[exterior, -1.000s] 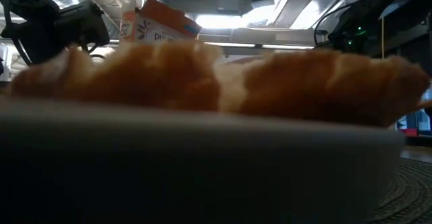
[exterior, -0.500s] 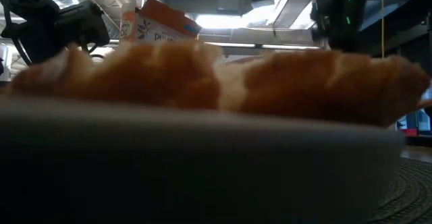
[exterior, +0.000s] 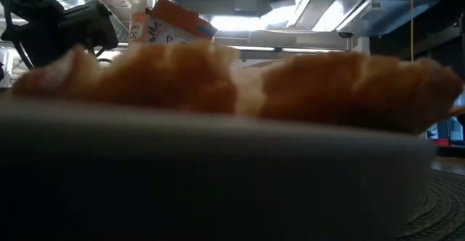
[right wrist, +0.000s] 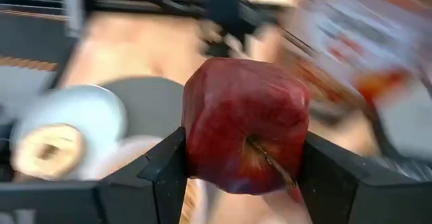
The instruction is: Arrange a breakfast setting
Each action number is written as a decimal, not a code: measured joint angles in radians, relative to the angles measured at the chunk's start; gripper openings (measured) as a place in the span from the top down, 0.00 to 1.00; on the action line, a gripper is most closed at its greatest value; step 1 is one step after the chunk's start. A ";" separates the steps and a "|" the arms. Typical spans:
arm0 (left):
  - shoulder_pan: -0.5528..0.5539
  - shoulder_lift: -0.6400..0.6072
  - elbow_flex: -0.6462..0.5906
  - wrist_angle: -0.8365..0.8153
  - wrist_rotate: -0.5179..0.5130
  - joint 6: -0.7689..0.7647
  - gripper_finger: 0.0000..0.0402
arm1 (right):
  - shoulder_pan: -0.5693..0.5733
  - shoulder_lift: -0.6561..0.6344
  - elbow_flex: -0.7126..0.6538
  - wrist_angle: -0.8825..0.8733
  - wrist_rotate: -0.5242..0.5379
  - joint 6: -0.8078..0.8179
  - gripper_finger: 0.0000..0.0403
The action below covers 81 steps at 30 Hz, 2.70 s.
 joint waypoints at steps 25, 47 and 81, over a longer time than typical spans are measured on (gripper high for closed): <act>0.000 0.000 0.000 0.001 0.000 0.000 0.20 | 0.373 0.816 0.589 0.003 -0.164 -0.152 0.45; 0.000 0.000 0.000 0.002 0.000 0.000 0.20 | 0.444 0.973 0.587 -0.040 -0.016 -0.215 0.42; 0.000 0.000 0.000 0.001 0.000 0.000 0.20 | 0.445 1.008 0.585 -0.052 -0.054 -0.252 0.19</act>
